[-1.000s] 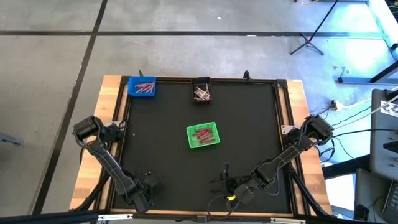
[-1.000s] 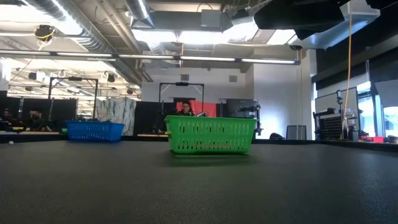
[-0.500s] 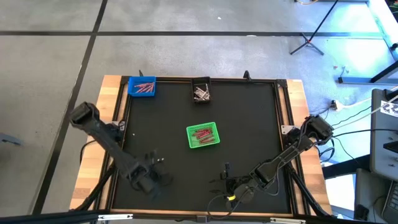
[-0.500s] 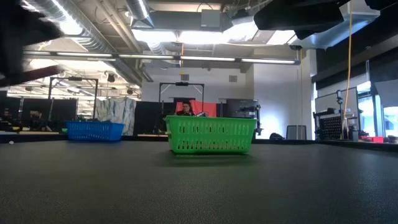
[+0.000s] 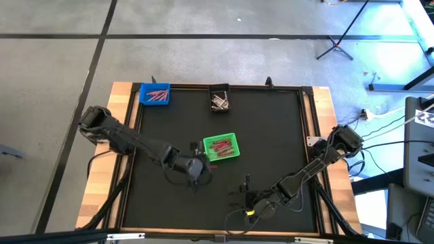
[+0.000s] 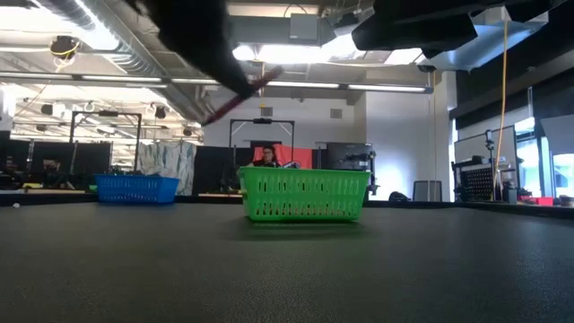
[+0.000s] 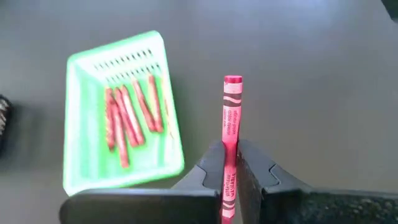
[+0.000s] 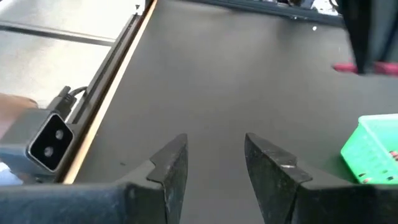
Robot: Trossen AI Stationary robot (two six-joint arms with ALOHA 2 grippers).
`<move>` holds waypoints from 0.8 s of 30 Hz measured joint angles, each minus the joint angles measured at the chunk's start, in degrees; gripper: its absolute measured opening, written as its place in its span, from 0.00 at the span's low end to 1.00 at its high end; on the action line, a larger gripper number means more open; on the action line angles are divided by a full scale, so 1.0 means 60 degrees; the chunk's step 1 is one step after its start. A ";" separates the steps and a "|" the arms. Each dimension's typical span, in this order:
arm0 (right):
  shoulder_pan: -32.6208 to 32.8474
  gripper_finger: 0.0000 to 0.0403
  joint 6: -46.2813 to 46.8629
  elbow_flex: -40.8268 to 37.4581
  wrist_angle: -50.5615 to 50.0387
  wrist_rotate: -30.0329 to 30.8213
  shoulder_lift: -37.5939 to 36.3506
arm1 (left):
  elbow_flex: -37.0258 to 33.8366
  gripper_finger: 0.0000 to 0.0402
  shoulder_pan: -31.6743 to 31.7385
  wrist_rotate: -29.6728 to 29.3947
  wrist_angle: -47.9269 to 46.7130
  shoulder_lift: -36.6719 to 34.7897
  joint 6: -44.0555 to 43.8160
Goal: Sort crayons
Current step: Put the red crayon into the green bin
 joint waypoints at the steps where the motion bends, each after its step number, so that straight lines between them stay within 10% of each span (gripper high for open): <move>1: 0.0000 0.39 -0.0105 0.0000 -0.0009 0.0063 -0.0006 | 0.0000 0.02 0.0173 0.0009 0.0188 0.0001 0.0235; 24: -0.1333 0.39 -0.0686 0.0011 -0.1090 -0.0159 -0.0087 | 0.0004 0.07 0.3047 0.1203 0.2086 0.1679 0.1107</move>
